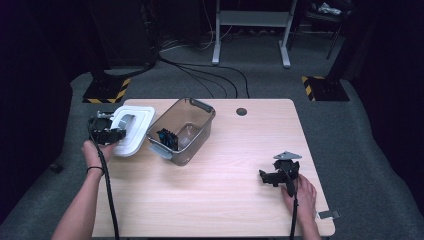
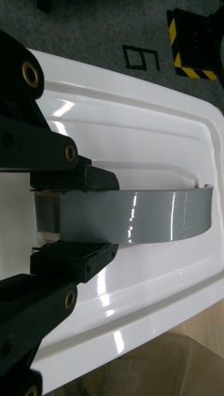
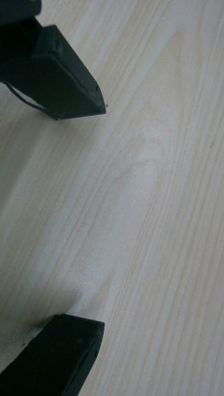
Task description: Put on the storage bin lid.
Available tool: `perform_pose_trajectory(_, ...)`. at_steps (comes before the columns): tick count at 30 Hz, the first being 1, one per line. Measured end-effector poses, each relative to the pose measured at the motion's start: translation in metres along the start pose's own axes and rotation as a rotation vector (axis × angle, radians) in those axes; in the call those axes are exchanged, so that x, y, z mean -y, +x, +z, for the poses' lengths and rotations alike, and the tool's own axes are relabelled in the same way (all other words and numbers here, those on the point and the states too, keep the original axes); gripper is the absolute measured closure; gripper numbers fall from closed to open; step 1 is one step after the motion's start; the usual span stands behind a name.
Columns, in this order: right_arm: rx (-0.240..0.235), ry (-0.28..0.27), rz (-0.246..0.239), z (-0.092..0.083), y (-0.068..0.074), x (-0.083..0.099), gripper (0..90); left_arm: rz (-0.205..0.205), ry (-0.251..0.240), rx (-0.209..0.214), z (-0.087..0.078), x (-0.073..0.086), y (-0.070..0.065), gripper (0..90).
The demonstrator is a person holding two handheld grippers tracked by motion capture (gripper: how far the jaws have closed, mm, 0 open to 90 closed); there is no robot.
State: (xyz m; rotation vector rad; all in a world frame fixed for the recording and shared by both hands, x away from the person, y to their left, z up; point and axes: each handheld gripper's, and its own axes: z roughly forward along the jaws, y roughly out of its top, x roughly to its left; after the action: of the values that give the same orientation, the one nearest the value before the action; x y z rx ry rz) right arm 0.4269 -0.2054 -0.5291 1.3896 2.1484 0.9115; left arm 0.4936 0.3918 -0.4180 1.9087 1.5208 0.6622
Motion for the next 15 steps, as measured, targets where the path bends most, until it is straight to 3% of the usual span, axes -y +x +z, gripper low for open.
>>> perform_pose_trajectory(15,0.000,0.000,0.000,0.000,0.000,0.000,0.0,0.040,-0.040,0.032,-0.029,-0.029,-0.013,67.2)
